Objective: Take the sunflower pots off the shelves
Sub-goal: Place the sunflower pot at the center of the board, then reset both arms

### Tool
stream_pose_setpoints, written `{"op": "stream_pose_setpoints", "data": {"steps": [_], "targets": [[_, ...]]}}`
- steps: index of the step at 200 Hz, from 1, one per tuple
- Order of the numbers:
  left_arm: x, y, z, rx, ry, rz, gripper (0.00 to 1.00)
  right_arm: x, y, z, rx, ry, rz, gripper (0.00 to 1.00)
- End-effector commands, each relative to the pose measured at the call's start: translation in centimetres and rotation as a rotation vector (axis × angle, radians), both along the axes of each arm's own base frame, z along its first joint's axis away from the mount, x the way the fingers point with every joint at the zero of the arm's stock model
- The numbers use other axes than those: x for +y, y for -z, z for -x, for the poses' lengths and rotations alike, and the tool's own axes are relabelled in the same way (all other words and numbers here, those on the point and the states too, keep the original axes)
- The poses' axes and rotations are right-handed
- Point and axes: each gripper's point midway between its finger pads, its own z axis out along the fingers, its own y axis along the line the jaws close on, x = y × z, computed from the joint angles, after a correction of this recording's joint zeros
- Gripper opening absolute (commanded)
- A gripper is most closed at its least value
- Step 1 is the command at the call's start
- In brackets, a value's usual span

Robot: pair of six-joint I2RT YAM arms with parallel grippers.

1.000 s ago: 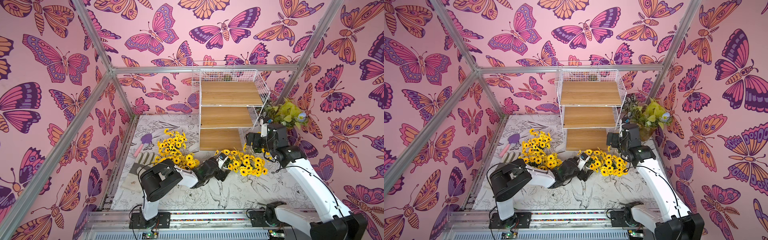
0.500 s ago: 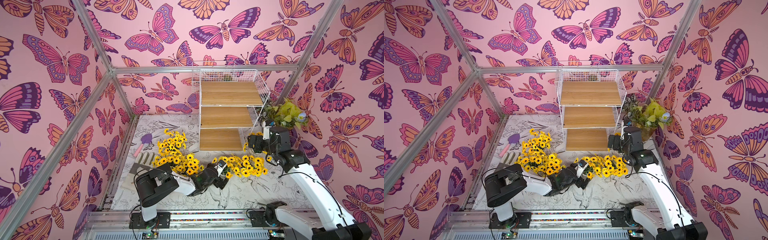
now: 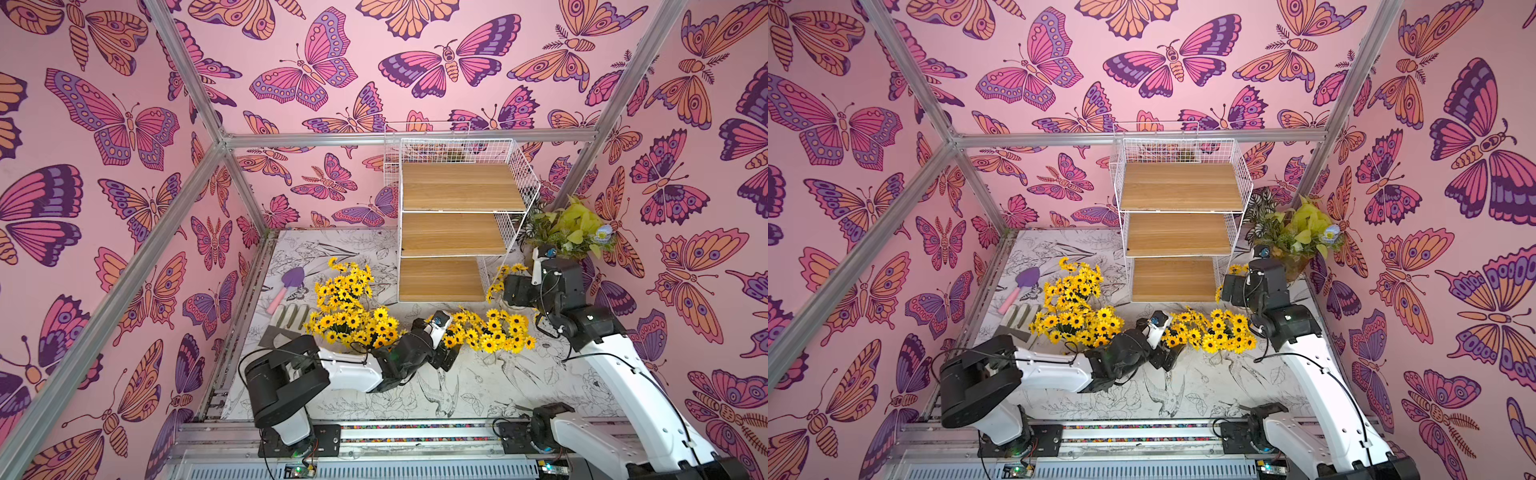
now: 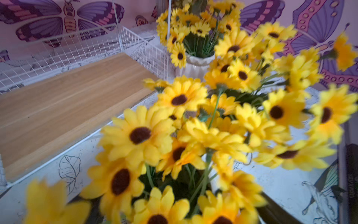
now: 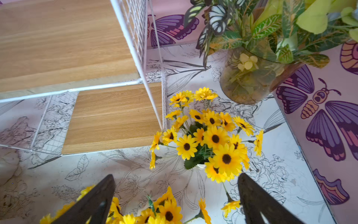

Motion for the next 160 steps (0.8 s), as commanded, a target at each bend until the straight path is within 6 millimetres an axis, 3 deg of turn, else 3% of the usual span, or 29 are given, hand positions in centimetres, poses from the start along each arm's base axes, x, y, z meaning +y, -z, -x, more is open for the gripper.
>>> {"op": "stream_pose_setpoints", "data": {"steps": [1,33,56,59,66,94,135,160], "targets": [[1.4,0.4,1.0,0.003,-0.017,-0.075,1.00,-1.6,1.0,1.2,0.038,0.070,0.061,0.99],[2.6,-2.6,2.8,-0.045,-0.014,-0.040,1.00,-4.5,0.2,2.5,0.012,0.219,0.121,0.99],[4.9,-5.9,2.1,-0.092,-0.119,-0.001,1.00,-6.3,0.1,3.1,-0.007,0.302,0.177,0.99],[5.6,-7.5,2.0,-0.108,-0.144,0.032,1.00,-6.5,0.2,3.1,-0.003,0.315,0.181,0.99],[6.9,-9.0,1.5,-0.137,-0.200,0.051,1.00,-7.2,0.7,3.2,0.015,0.344,0.181,0.99],[12.3,-13.3,-1.1,-0.244,-0.405,0.058,1.00,-10.2,2.7,3.6,0.066,0.487,0.157,0.99],[23.5,-14.1,-7.1,-0.164,-0.741,0.073,1.00,-14.0,2.7,4.6,-0.018,0.686,0.242,0.99],[30.1,-14.1,-9.0,-0.238,-1.014,0.160,1.00,-15.3,3.1,5.2,-0.052,0.754,0.279,0.99]]}}
